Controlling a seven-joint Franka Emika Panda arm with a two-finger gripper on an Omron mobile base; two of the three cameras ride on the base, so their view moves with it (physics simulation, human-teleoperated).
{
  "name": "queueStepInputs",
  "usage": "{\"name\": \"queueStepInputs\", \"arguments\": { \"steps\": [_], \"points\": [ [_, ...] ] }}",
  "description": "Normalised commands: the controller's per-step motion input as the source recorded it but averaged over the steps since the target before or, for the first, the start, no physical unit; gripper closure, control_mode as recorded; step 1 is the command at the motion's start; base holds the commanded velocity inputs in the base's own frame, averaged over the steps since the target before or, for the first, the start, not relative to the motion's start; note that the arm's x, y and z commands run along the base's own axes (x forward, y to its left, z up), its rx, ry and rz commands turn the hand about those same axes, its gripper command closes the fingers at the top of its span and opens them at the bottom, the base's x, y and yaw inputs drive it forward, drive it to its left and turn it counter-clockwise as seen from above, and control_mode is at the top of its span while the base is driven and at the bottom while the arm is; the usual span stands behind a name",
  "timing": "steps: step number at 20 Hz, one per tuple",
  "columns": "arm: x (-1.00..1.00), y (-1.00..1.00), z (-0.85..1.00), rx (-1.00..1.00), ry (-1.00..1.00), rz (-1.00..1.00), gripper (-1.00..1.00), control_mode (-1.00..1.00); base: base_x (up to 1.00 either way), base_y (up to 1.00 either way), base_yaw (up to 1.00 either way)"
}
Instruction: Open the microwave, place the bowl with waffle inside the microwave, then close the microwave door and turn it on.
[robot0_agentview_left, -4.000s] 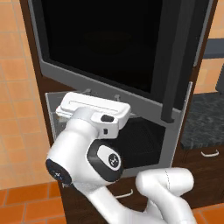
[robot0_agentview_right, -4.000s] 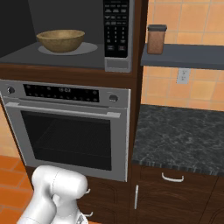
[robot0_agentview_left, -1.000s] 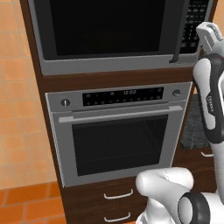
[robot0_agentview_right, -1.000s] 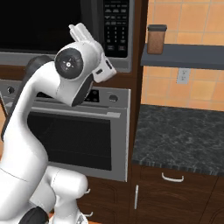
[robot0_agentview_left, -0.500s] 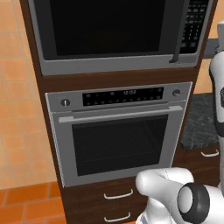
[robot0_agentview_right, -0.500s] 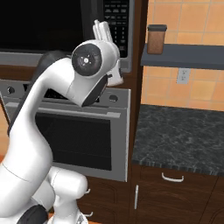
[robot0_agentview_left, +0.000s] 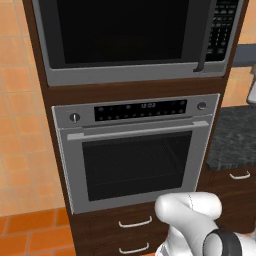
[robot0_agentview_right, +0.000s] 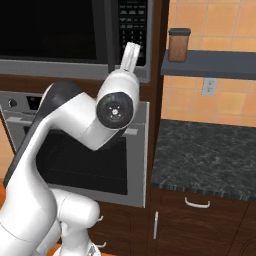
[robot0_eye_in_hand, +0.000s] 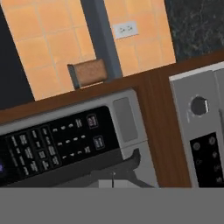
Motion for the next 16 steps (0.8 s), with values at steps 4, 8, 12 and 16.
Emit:
{"name": "queueStepInputs", "arguments": {
  "steps": [4,8,12,16],
  "points": [
    [0.46,0.89,0.06,0.18,-0.38,0.0,1.0,-1.0,0.0,0.0,0.0],
    [0.43,0.42,0.06,0.0,-0.13,0.0,1.0,-1.0,0.0,0.0,0.0],
    [0.43,-0.31,0.0,0.04,0.02,0.04,1.0,-1.0,0.0,0.0,0.0],
    [0.18,-0.18,0.0,0.02,0.01,0.06,1.0,-1.0,0.0,0.0,0.0]
  ]
}}
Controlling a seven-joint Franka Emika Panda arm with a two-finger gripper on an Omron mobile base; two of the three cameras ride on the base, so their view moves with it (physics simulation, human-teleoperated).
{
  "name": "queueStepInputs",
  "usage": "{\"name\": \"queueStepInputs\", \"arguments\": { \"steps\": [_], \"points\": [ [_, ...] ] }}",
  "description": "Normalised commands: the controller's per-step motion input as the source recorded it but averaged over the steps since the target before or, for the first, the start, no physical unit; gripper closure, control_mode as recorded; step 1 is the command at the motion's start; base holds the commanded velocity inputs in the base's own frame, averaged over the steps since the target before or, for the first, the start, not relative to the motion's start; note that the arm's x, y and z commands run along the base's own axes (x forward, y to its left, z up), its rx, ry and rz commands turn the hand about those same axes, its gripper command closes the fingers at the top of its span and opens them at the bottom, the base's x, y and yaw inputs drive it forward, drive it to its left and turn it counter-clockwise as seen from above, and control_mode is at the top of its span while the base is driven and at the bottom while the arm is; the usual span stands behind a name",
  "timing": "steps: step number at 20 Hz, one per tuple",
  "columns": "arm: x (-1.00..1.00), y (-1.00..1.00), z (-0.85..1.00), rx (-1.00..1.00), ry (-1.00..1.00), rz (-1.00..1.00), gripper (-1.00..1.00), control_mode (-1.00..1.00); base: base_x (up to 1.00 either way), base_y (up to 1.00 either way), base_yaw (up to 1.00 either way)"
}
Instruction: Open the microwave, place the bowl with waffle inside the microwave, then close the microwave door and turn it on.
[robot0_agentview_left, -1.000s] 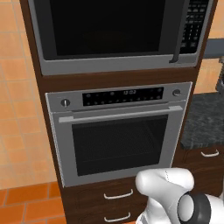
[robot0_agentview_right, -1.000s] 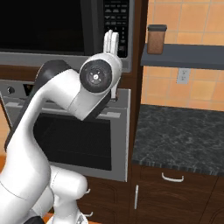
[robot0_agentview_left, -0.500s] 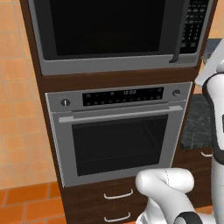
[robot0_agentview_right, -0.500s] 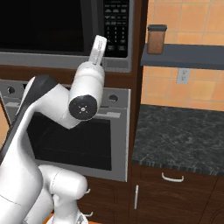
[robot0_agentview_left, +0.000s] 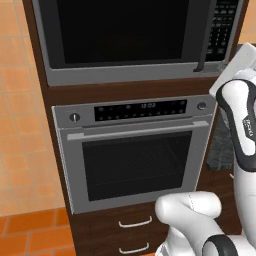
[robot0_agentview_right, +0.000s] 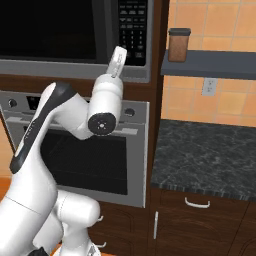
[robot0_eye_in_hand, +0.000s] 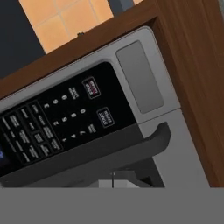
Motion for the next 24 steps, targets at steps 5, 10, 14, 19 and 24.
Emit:
{"name": "queueStepInputs", "arguments": {
  "steps": [5,10,14,19,24],
  "points": [
    [0.14,-0.16,0.05,0.03,0.0,0.03,1.0,-1.0,0.0,0.0,0.0],
    [0.32,-0.05,0.1,0.02,0.0,0.0,1.0,-1.0,0.0,0.0,0.0],
    [0.4,0.0,0.07,0.0,0.0,0.0,1.0,-1.0,0.0,0.0,0.0],
    [0.27,0.0,0.0,0.0,-0.01,0.03,1.0,-1.0,0.0,0.0,0.0],
    [0.32,-0.12,0.0,0.01,0.0,0.04,1.0,-1.0,0.0,0.0,0.0]
  ]
}}
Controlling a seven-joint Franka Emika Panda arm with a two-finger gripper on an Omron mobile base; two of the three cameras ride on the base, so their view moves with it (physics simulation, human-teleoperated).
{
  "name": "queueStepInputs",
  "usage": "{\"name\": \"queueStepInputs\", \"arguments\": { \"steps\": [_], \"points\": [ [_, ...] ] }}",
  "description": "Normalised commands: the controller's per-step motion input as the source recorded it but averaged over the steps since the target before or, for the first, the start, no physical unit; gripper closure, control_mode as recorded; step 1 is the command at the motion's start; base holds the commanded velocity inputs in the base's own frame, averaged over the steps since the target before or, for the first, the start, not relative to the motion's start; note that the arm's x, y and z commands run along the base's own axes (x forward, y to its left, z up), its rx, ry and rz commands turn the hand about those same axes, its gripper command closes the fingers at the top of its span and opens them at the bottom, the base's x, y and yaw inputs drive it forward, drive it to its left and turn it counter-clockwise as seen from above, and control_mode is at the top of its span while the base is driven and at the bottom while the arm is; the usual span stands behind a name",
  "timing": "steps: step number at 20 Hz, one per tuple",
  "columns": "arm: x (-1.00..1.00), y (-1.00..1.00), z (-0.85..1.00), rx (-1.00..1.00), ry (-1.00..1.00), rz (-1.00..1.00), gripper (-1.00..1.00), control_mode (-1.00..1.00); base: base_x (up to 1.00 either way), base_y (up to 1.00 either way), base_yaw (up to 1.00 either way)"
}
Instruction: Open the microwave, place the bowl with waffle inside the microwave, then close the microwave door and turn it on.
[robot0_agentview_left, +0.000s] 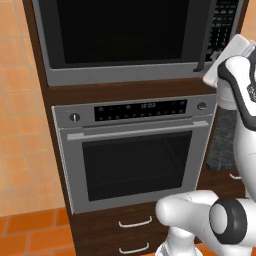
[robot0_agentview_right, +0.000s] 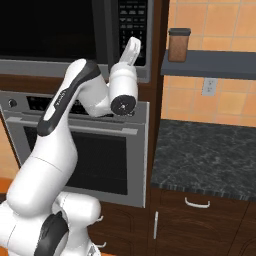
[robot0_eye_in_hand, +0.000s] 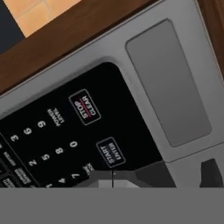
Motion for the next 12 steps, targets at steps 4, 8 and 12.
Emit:
{"name": "queueStepInputs", "arguments": {
  "steps": [4,8,12],
  "points": [
    [0.43,-0.23,0.0,0.02,0.0,0.03,1.0,-1.0,0.0,0.0,0.0],
    [0.46,-0.02,0.0,0.0,0.0,0.0,1.0,-1.0,0.0,0.0,0.0],
    [0.32,0.0,0.0,0.0,0.0,0.0,1.0,-1.0,0.0,0.0,0.0]
  ]
}}
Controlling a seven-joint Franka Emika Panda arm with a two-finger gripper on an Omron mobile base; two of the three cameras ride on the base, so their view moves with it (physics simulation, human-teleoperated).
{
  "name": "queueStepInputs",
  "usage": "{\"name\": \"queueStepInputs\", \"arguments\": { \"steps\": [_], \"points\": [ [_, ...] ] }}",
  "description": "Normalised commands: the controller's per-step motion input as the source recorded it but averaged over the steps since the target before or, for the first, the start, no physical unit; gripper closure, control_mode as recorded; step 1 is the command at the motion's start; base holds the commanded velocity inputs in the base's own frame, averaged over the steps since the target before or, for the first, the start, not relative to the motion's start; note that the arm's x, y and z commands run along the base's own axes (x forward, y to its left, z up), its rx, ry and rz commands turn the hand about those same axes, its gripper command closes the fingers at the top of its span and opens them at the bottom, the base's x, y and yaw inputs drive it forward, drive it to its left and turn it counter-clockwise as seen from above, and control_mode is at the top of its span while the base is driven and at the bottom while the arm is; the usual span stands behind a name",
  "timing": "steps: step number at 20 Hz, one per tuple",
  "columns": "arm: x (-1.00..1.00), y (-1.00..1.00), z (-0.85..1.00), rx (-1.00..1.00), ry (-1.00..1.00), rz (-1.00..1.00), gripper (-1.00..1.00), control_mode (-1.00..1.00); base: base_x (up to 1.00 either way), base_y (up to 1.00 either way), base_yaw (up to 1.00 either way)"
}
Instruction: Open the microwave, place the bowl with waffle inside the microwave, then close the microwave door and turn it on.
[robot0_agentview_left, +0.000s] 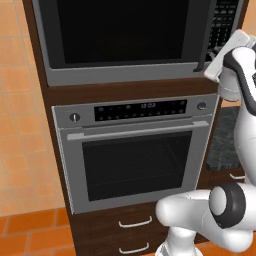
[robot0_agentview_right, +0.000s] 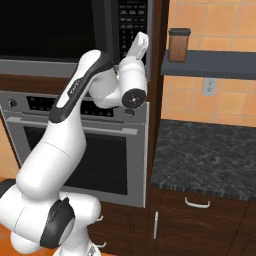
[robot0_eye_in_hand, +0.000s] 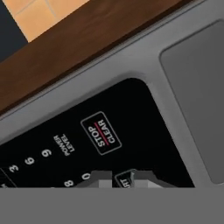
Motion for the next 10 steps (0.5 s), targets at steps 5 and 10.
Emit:
{"name": "queueStepInputs", "arguments": {
  "steps": [5,10],
  "points": [
    [0.07,0.0,-0.01,0.0,0.0,0.0,1.0,-1.0,0.0,0.0,0.0],
    [0.01,0.0,0.0,0.0,-0.01,0.0,1.0,-1.0,0.0,0.0,0.0]
  ]
}}
